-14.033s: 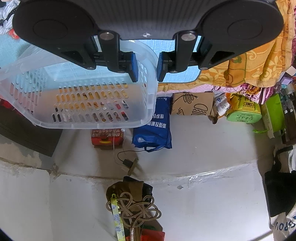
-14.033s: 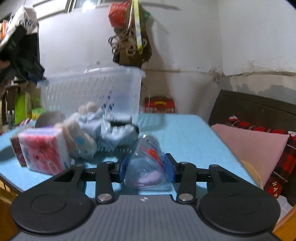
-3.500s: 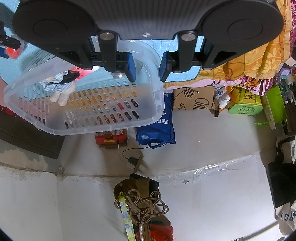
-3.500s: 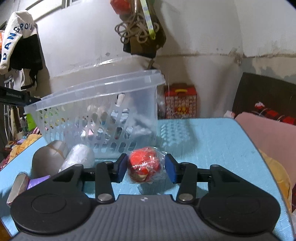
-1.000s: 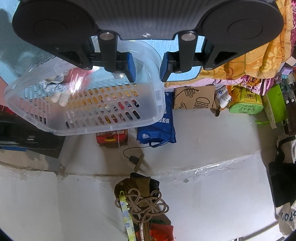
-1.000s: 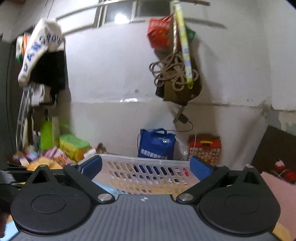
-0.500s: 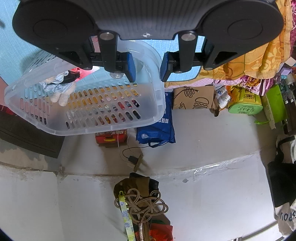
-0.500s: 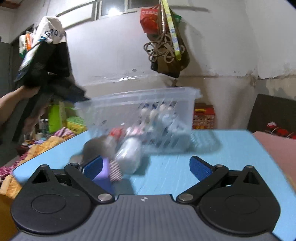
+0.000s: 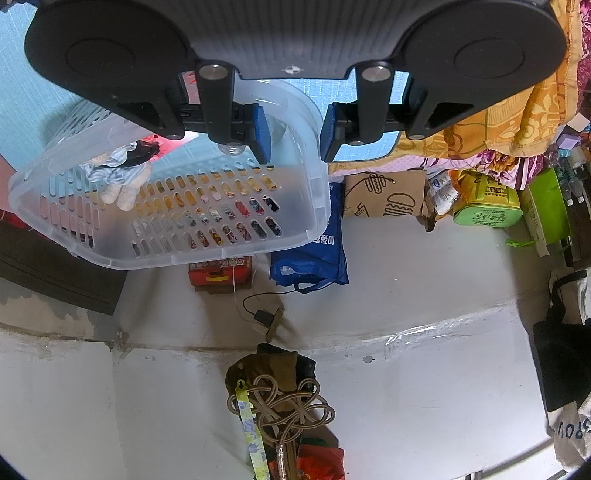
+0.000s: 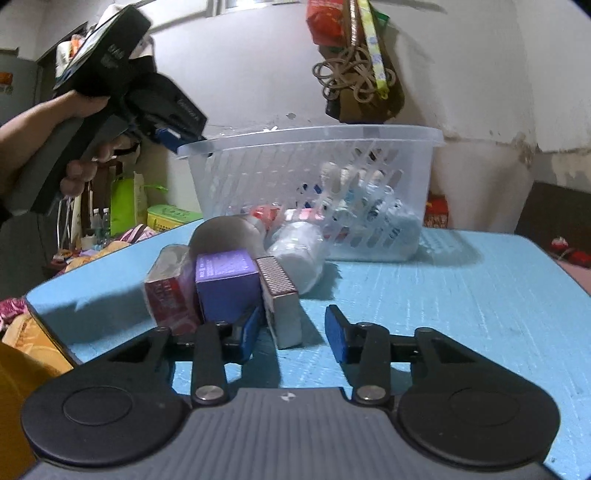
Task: Organize objects
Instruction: 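Move the right gripper back toward the purple box on the table, then grasp the white KENT cigarette pack with the right gripper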
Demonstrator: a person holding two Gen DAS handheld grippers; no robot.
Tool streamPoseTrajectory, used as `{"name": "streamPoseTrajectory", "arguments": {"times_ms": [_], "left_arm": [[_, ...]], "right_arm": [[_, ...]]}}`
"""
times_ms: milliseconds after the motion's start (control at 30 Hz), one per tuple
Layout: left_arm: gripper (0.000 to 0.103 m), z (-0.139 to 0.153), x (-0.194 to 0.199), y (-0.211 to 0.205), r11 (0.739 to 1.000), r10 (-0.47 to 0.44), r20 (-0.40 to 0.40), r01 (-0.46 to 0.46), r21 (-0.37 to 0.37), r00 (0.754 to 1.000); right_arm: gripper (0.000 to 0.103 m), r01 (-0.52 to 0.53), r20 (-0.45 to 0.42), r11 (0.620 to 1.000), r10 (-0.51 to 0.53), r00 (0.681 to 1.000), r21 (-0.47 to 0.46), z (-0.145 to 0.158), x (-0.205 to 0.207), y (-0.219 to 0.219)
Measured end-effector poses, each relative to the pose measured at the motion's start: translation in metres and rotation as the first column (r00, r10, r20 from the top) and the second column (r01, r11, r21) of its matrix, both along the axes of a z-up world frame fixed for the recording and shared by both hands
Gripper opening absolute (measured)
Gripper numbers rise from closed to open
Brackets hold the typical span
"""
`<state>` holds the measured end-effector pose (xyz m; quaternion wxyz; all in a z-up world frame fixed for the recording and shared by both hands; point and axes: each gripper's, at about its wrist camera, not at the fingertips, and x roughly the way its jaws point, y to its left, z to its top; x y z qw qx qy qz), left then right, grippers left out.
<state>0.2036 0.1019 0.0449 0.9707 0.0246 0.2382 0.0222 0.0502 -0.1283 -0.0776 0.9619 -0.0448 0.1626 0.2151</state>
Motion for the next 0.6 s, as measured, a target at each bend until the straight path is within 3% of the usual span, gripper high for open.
{"name": "streamPoseTrajectory", "arguments": {"times_ms": [33,100,367,600], "left_arm": [[0.033,0.0,0.0,0.0,1.0,0.0,0.0,0.0,-0.001,1.0],[0.033,0.0,0.0,0.0,1.0,-0.001,0.0,0.001,-0.001,1.0],[0.033,0.001,0.0,0.001,1.0,-0.002,0.003,0.002,0.002,1.0],[0.033,0.001,0.0,0.001,1.0,-0.001,0.003,0.001,0.005,1.0]], "right_arm": [[0.024,-0.002,0.009,1.0,0.002,1.0,-0.009,-0.001,-0.001,0.001],[0.022,-0.003,0.016,1.0,0.003,1.0,-0.005,-0.001,-0.003,-0.001],[0.018,0.081,0.024,0.992,-0.083,0.996,0.093,0.004,-0.011,-0.036],[0.018,0.118,0.03,0.985,-0.123,0.992,0.126,0.009,-0.014,-0.051]]}}
